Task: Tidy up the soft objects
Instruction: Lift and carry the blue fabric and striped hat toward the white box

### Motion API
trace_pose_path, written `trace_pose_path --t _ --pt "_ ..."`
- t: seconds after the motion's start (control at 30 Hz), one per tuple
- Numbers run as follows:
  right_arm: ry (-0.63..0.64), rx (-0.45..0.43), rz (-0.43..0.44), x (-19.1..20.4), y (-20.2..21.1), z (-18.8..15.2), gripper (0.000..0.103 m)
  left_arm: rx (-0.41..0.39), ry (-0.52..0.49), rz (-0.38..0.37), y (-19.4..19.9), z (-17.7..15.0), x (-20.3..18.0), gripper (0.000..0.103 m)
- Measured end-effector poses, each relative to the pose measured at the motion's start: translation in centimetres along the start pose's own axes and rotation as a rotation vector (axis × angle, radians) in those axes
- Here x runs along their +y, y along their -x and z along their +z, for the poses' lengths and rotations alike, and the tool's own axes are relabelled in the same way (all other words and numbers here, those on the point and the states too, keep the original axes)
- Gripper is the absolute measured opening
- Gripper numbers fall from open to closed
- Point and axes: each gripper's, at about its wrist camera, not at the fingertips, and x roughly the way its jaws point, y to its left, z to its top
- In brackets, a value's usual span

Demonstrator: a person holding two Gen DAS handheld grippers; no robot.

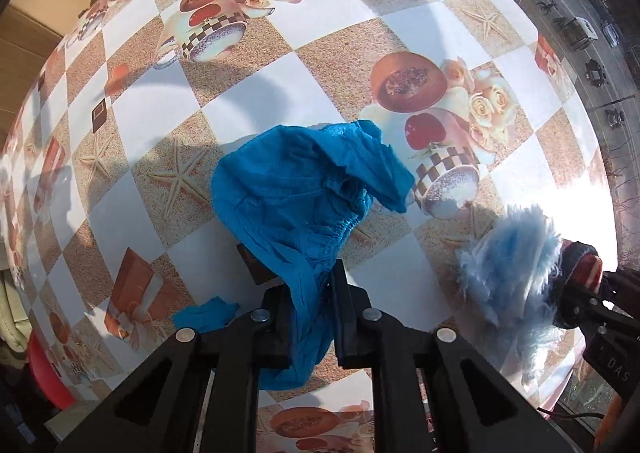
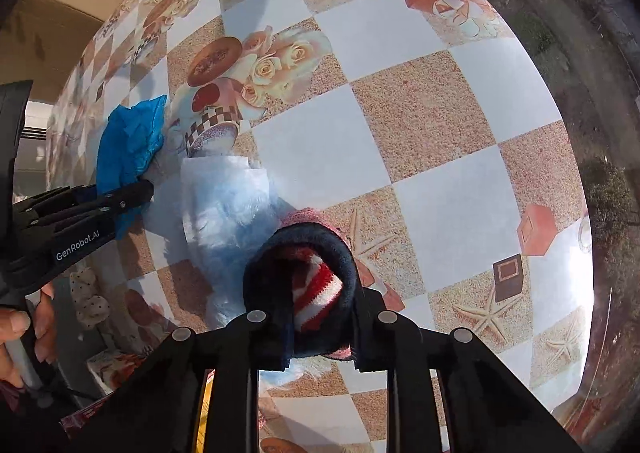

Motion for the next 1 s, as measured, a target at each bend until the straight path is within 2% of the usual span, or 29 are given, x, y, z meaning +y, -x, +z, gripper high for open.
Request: trace_pose_path --t 0.17,0.3,0.43,0.63,1.0 --pt "-0.081 -0.061 0.045 -2.3 3.3 -0.8 0.021 -0.068 0.022 -0.020 2.5 -1.1 0.3 0.012" --pt "-0.128 -0.093 0.055 -3.5 5.3 -3.2 0.021 -0.125 0.036 -0.012 5.6 -2.9 0.8 0.012" --pt "-0.150 -0.100 0.059 -2.2 5.9 -3.9 0.021 -0.167 0.034 -0.016 8.5 -5.6 0.9 0.012" --pt "-0.132 -0.086 0.060 -0.2 6.3 -7.4 0.021 -0.209 0.029 -0.039 12.0 -11.1 1.7 0.012" --pt "-0.128 -0.051 0.056 3.4 5.9 -15.2 0.021 -0.201 -0.047 -0.061 13.1 -21.0 0.4 0.012"
